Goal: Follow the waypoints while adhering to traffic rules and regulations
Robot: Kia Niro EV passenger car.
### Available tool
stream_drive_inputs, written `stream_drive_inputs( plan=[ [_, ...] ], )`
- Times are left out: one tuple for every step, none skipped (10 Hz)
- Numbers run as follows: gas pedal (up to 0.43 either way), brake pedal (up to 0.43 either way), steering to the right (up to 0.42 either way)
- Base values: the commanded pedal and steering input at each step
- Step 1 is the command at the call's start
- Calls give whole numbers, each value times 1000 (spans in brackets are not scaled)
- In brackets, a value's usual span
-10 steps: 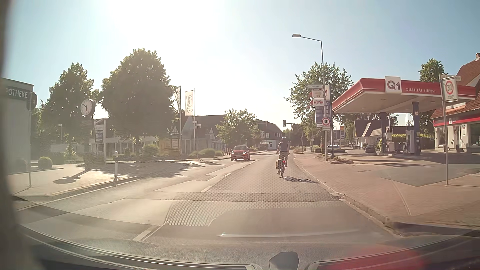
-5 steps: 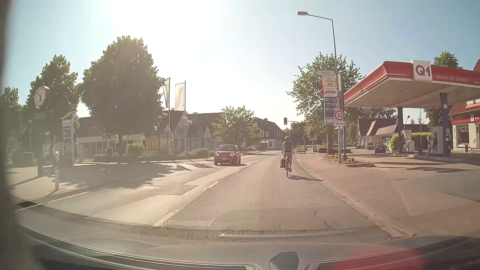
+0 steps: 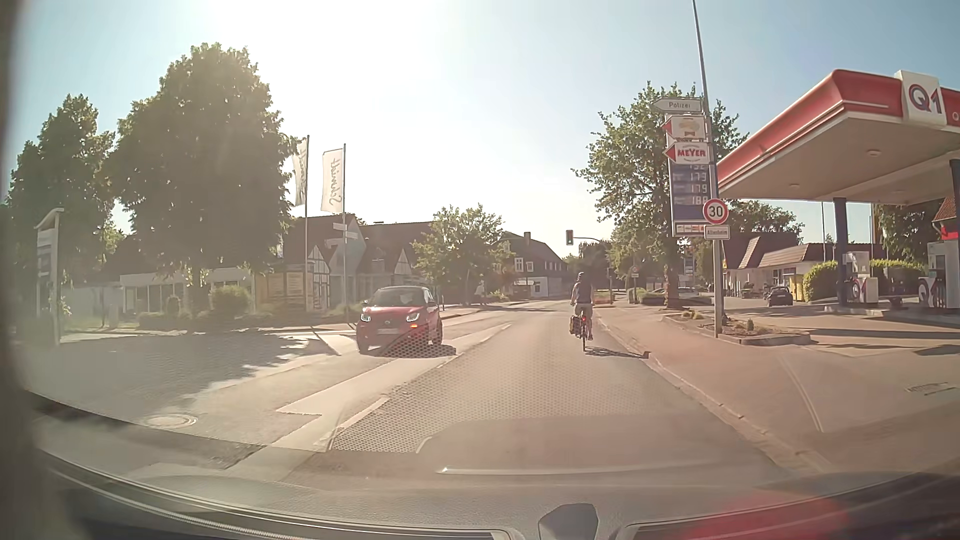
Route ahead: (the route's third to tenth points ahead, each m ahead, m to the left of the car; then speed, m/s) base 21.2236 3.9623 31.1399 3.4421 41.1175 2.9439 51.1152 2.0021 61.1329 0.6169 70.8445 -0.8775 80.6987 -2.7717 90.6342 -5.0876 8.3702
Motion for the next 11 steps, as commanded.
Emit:
stream_drive_inputs(
  plan=[
    [130,6,11],
    [130,6,11],
    [138,6,11],
    [138,6,11],
    [138,6,12],
    [138,6,12],
    [138,6,13],
    [138,0,16],
    [138,6,20],
    [138,6,21],
    [138,6,21]
  ],
)
